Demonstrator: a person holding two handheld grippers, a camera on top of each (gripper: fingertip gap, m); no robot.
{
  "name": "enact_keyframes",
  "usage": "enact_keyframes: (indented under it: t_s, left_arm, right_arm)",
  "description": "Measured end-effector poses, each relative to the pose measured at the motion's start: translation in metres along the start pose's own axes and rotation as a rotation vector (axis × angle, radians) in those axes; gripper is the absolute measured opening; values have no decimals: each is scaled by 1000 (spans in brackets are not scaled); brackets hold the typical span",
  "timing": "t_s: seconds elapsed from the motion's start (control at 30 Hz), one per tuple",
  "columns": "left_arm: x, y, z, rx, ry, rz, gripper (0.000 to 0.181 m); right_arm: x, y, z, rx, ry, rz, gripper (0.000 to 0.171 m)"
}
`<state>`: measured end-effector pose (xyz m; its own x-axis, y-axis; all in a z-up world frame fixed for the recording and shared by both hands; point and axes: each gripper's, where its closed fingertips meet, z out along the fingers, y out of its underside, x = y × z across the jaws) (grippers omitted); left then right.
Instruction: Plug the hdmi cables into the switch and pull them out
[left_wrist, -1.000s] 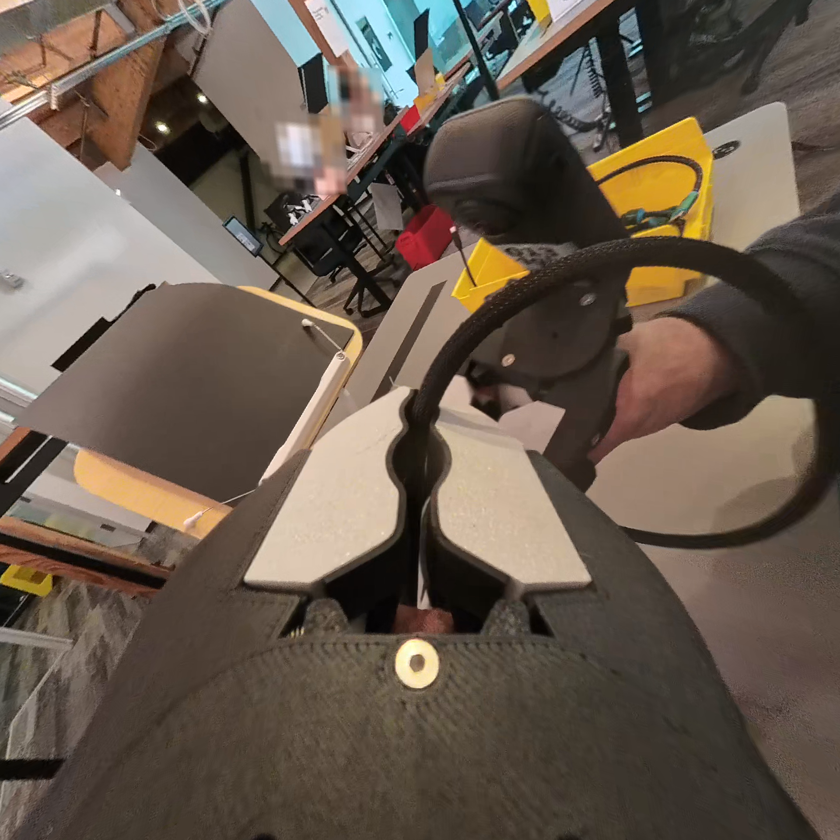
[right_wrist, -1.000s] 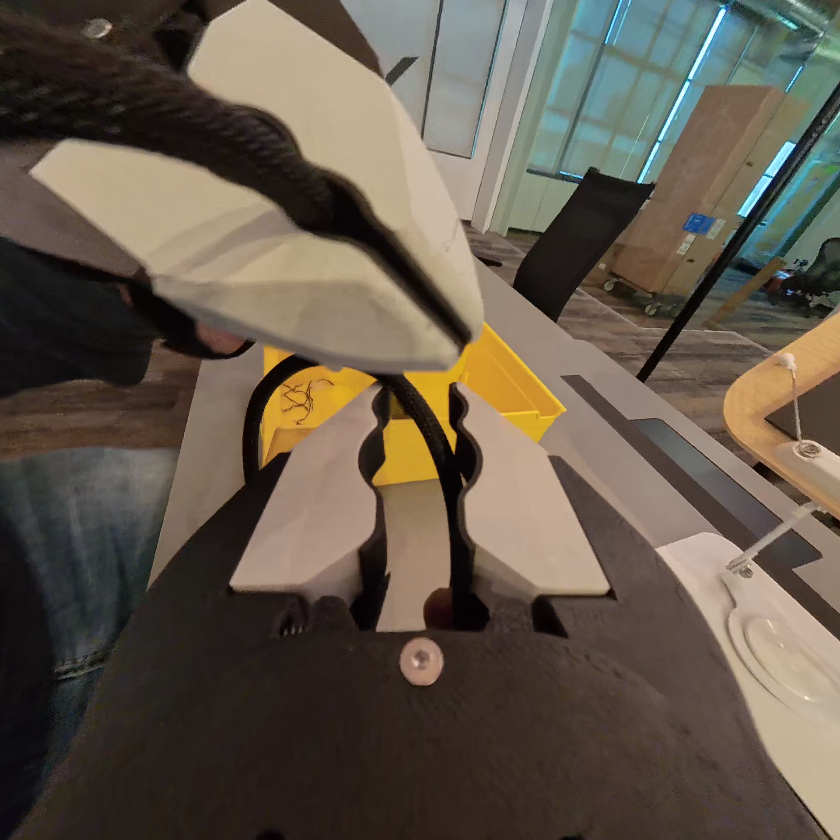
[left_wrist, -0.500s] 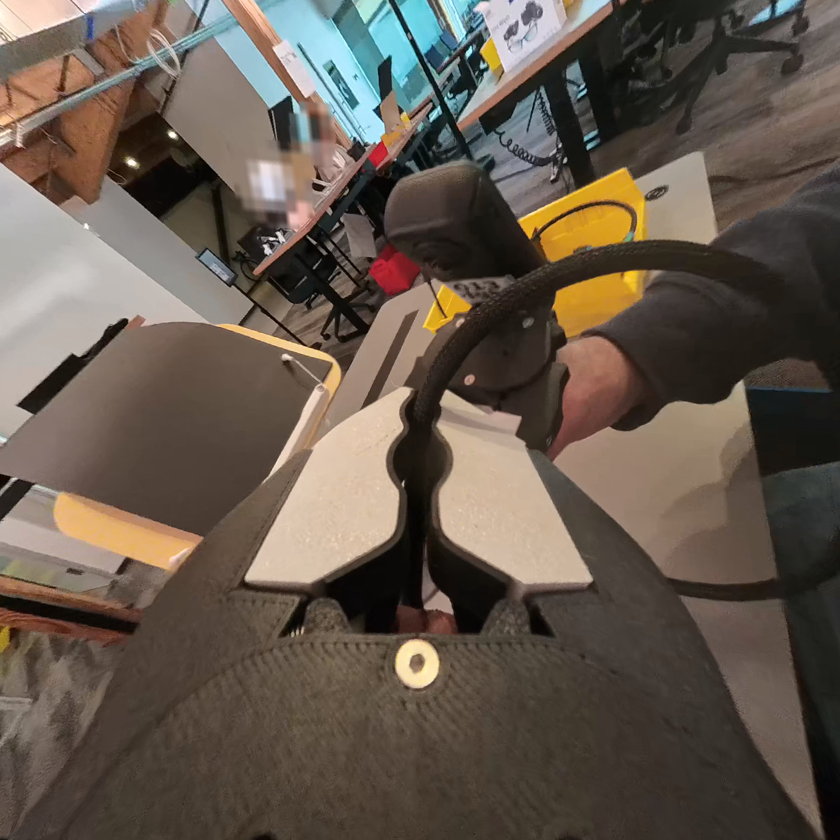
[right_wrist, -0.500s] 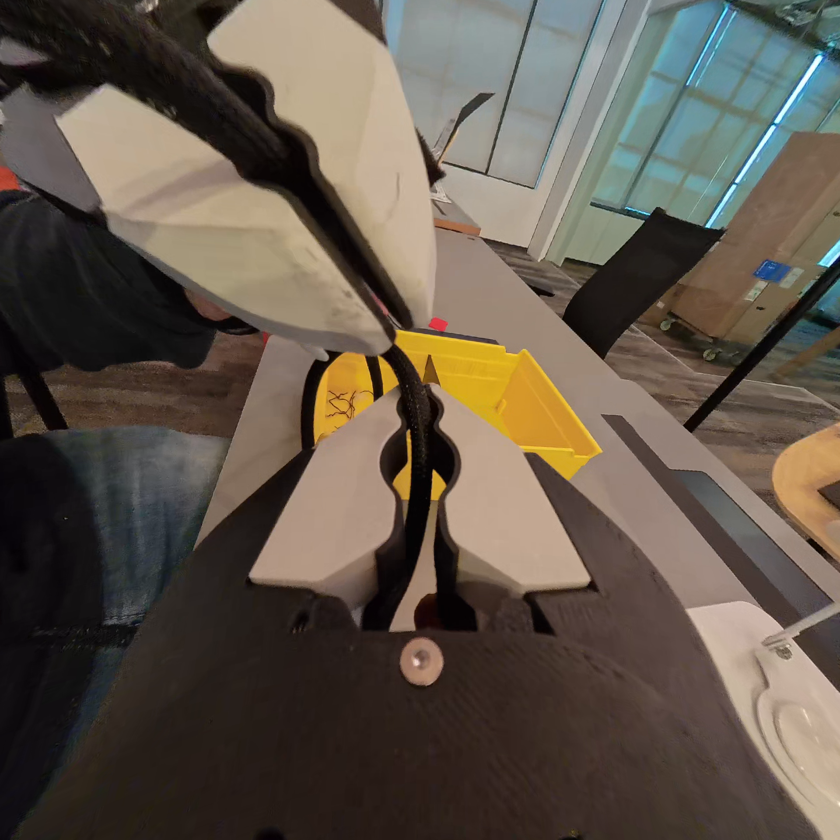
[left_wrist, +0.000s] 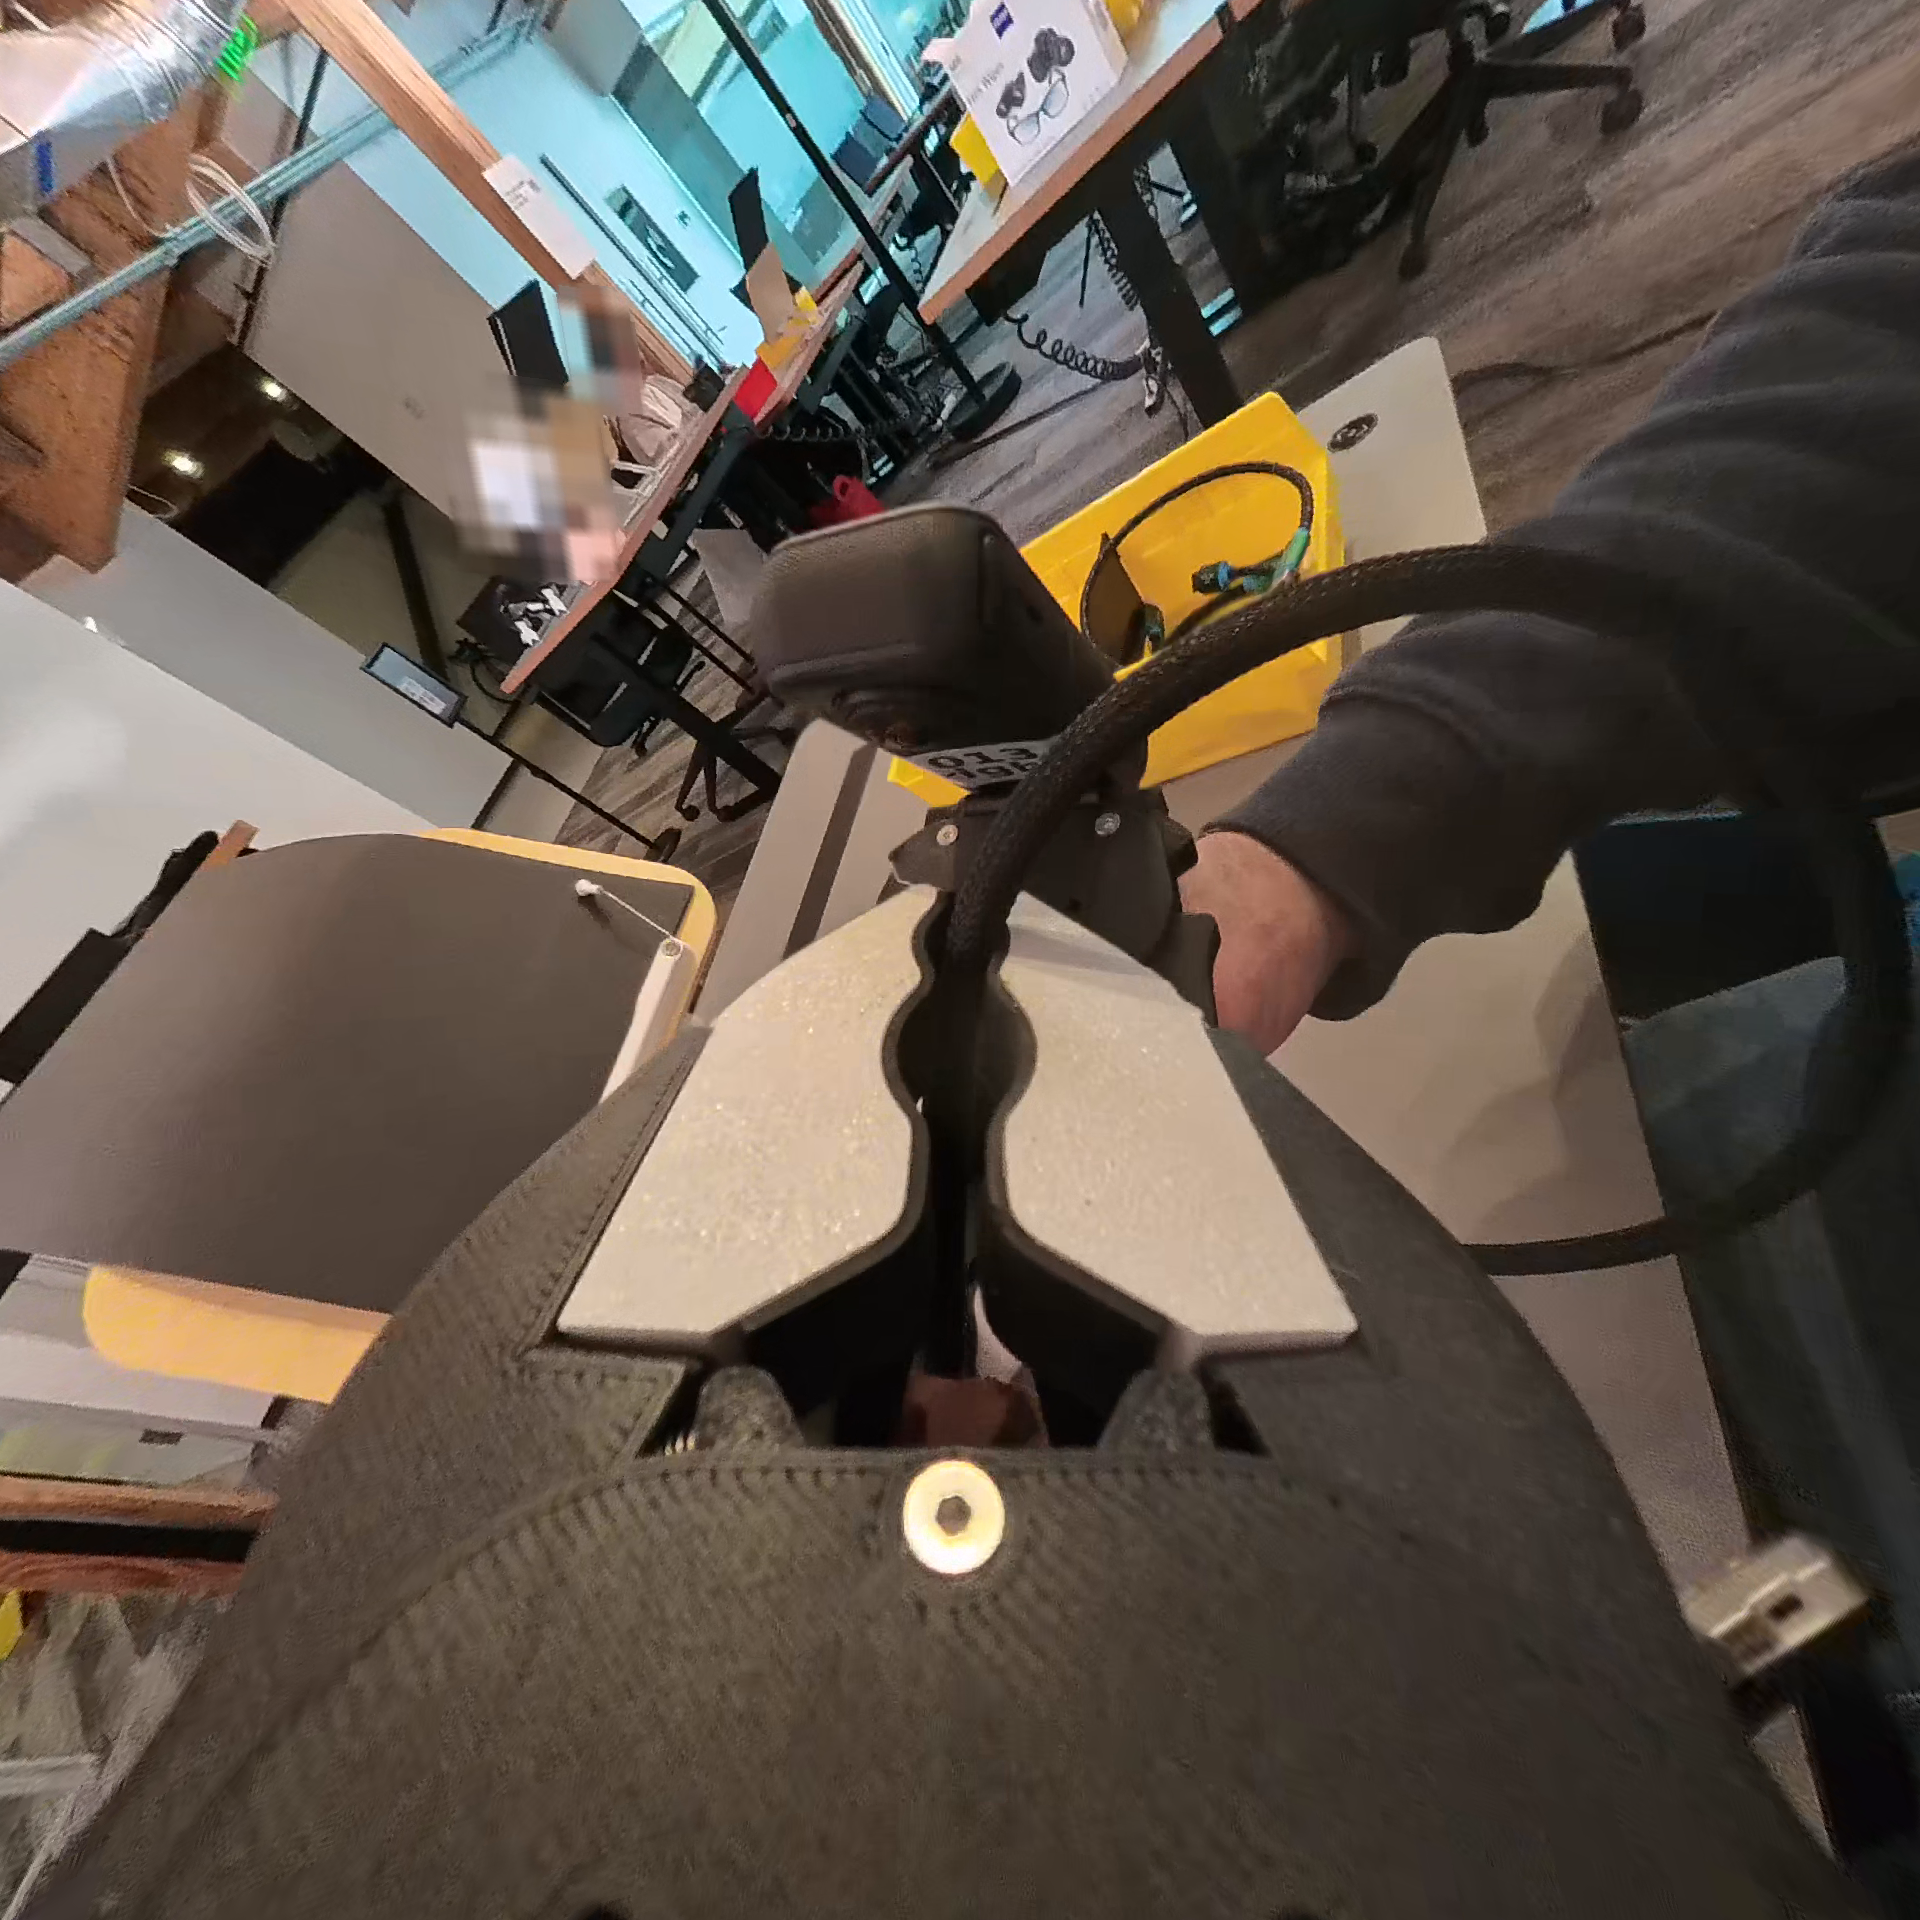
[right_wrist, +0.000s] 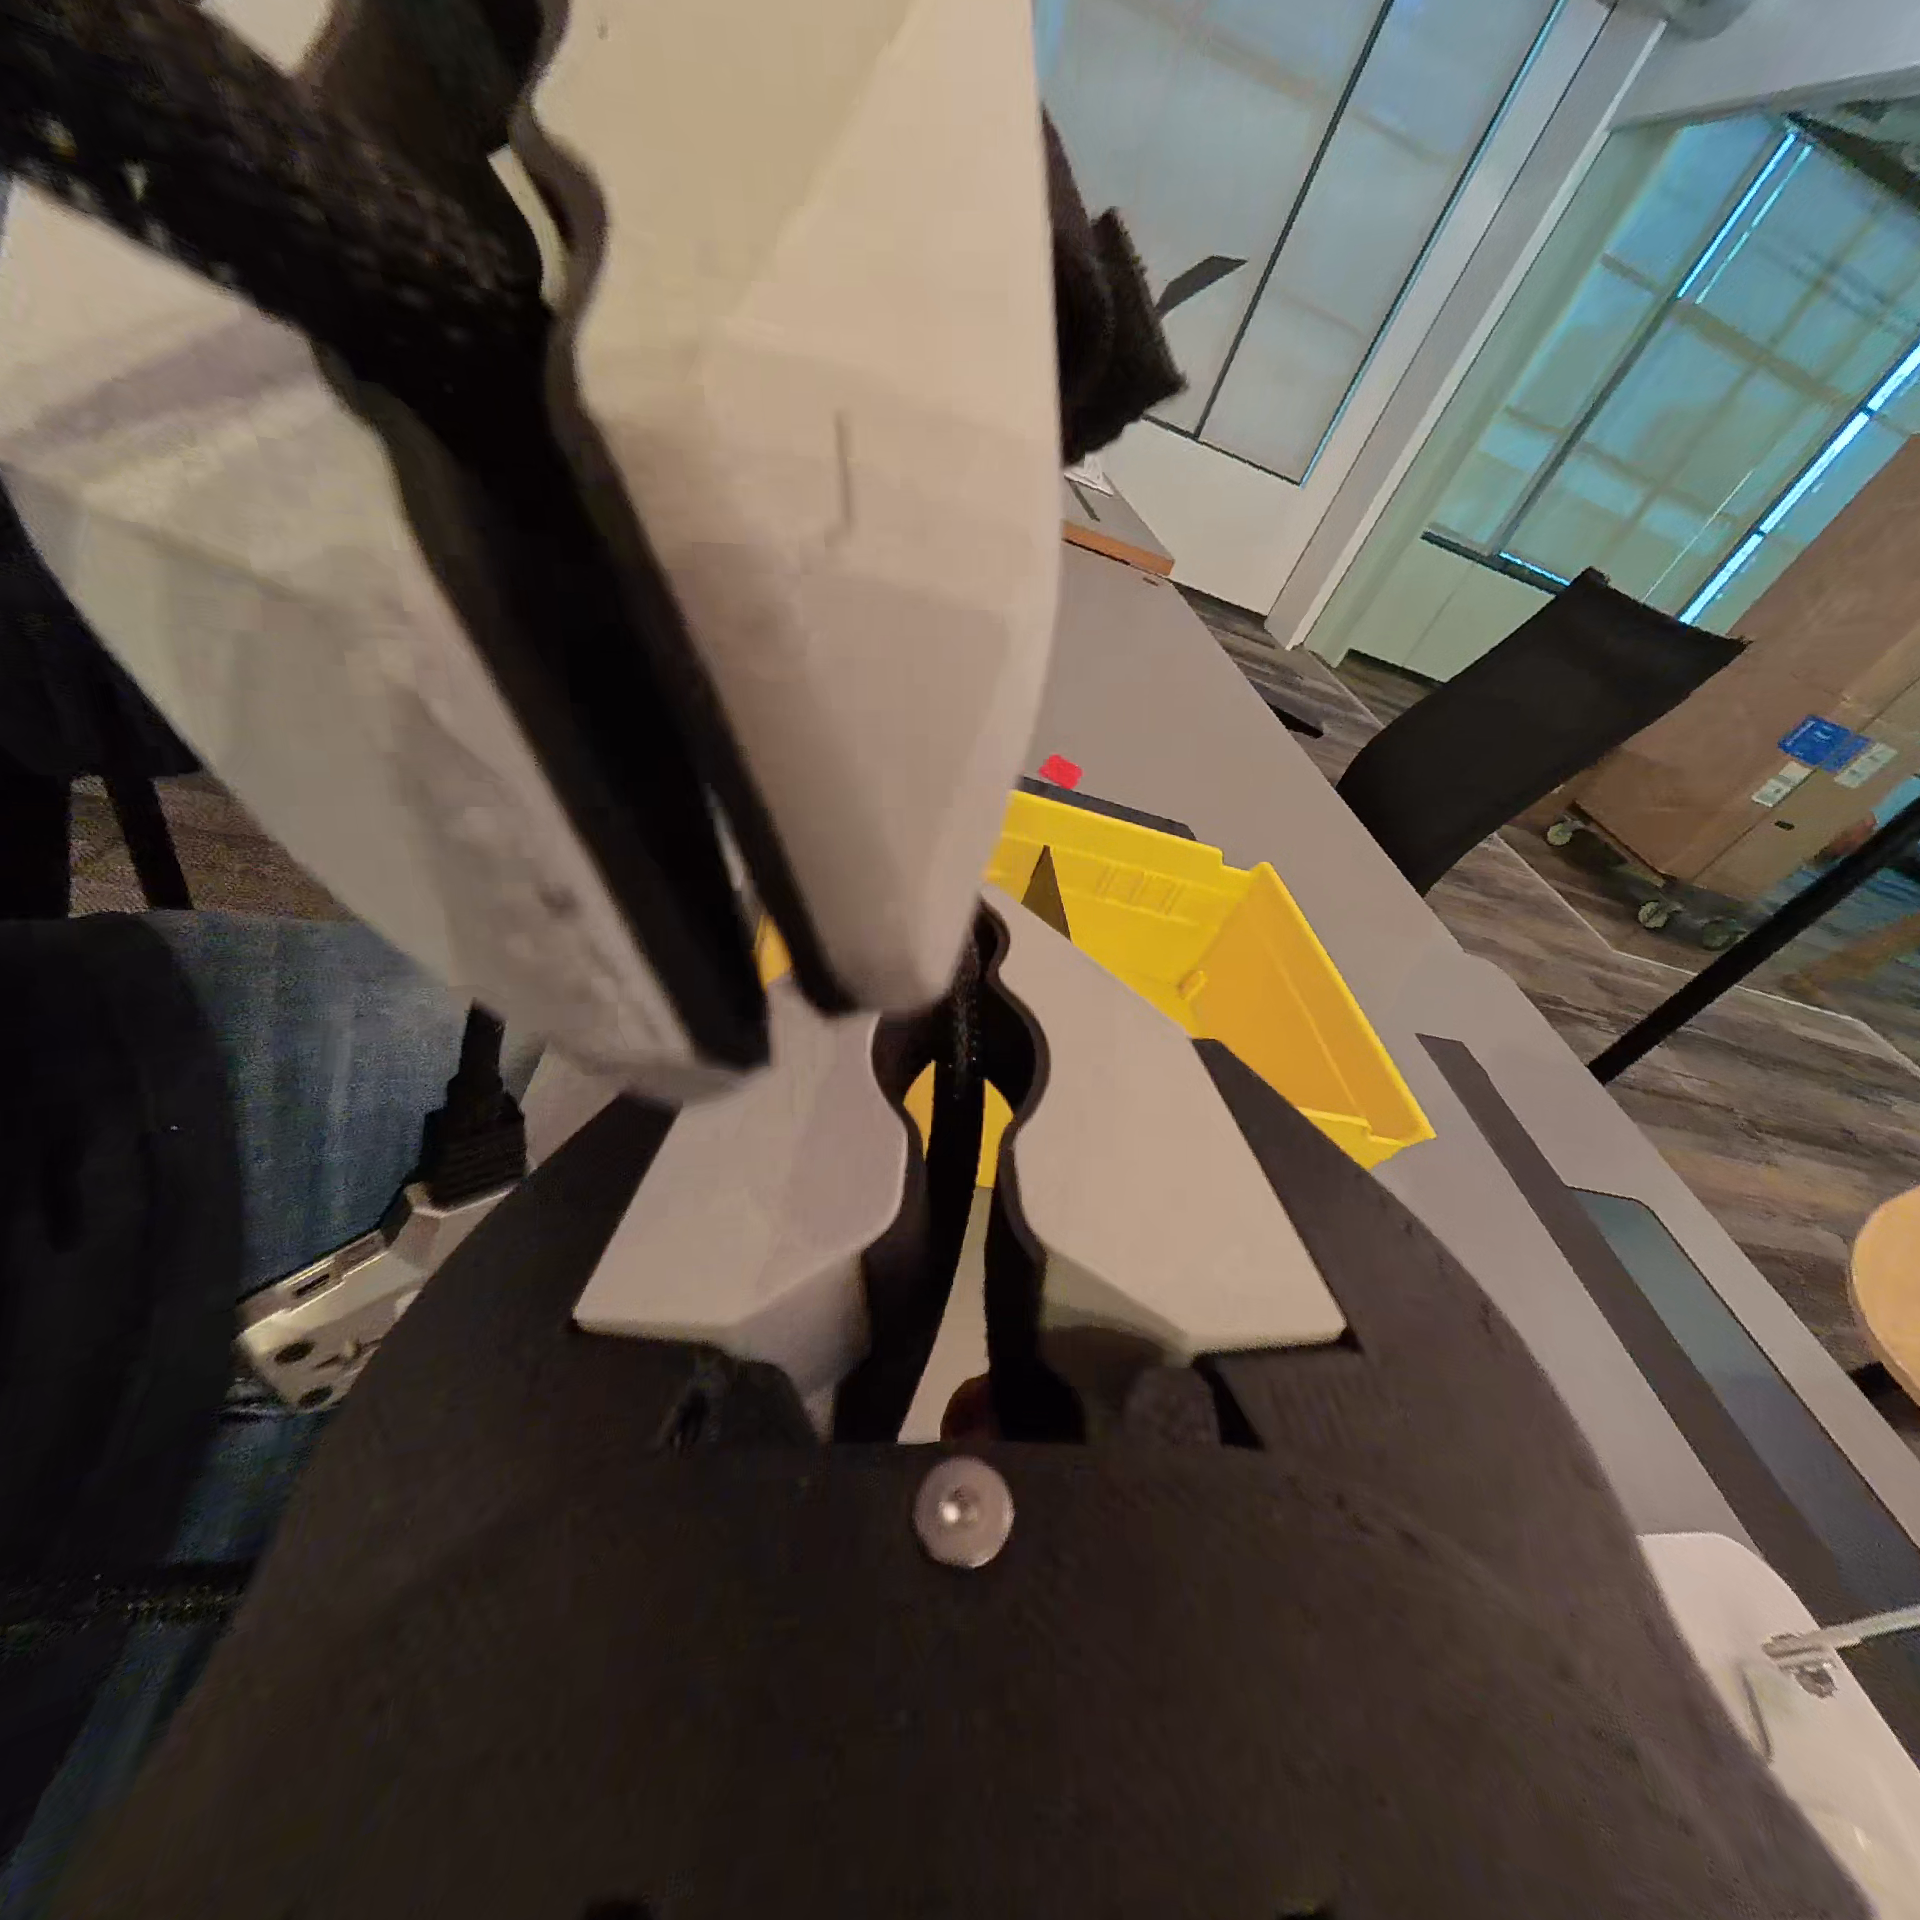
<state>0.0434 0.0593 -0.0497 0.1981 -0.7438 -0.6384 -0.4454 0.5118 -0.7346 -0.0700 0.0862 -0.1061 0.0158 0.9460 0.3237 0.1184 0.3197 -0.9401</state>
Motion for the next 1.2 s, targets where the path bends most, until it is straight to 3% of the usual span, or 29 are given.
enact_keyframes:
  t_s: [0.1, 0.2, 0.3, 0.33, 0.4, 0.47, 0.57, 0.6, 0.97, 1.1, 1.2]
  left_arm:
    - [-1, -9, -4, 50, 7, -13, 3]
    - [7, -17, -6, 90, 60, -38, 3]
    - [24, -26, -9, 115, 139, -16, 4]
    - [28, -28, -9, 117, 147, 4, 4]
    - [34, -35, -12, 140, 183, 9, 4]
    - [36, -41, -17, 180, 201, 2, 4]
    - [33, -52, -21, 253, 214, -54, 2]
    - [30, -51, -21, 259, 202, -52, 1]
    - [-19, -43, -34, 307, 33, -175, 2]
    - [-33, -37, -37, 324, 23, -266, 0]
    - [-36, -32, -35, 316, 15, -290, 0]
  right_arm:
    - [-1, -4, 5, 42, 0, 20, 0]
    - [-5, -2, 12, 33, 24, -48, 13]
    - [-4, -2, 14, 34, 41, -107, 42]
    - [-8, -4, 14, 37, 18, -130, 43]
    - [-18, -7, 14, 37, -44, -169, 29]
    - [-24, -7, 15, 41, -81, -192, 40]
    - [-50, -6, 17, 54, -256, -168, 39]
    - [-59, -6, 18, 54, -317, -141, 2]
    - [-25, -29, 6, 208, -239, 131, 0]
    - [-24, -19, 18, 176, -231, 174, 48]
    - [-32, -22, 22, 198, -289, 207, 56]
